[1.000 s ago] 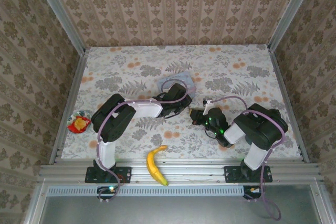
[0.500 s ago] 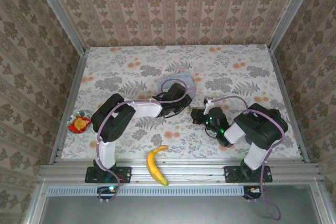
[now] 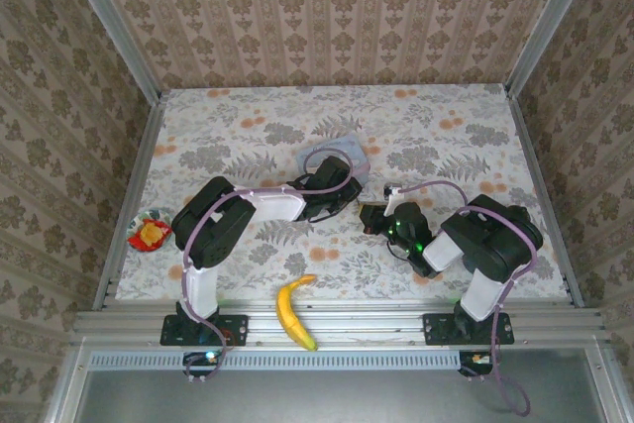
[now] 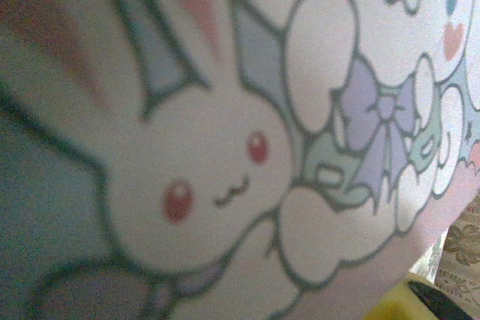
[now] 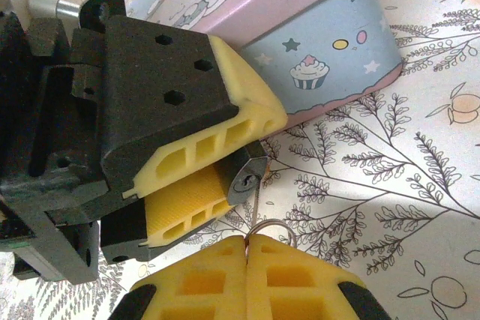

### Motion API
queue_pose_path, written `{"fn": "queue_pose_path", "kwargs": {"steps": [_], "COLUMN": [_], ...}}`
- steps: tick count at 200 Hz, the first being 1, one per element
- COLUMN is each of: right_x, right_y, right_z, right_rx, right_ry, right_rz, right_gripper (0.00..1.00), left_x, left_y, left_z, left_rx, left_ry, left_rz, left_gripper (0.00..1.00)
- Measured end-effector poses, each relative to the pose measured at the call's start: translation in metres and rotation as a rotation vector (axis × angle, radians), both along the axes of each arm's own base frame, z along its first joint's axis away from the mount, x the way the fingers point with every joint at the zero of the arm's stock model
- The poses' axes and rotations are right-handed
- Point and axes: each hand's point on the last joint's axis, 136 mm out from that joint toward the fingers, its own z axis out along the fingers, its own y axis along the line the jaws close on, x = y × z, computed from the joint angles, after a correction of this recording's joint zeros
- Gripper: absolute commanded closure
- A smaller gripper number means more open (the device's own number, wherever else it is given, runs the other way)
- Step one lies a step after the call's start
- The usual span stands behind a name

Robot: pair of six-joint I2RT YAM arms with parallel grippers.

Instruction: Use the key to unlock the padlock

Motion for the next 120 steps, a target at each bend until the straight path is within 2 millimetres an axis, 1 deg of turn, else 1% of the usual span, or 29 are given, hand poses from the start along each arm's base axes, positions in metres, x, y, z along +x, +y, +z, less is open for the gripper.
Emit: {"fn": "queue_pose_path", "kwargs": {"steps": [120], "right_x": [-0.0008], "right_y": [0.0031], "right_z": [-0.0018], "right_rx": [0.01], "right_ry": [-0.002], "right_rz": [0.019], "right_gripper": [1.0], "left_x": [0.0022], "left_y": [-0.0003], "left_z": [0.0018], "left_rx": [-0.014], "left_ry": [0.002], "left_rz": [0.012], "left_gripper": [1.0]}}
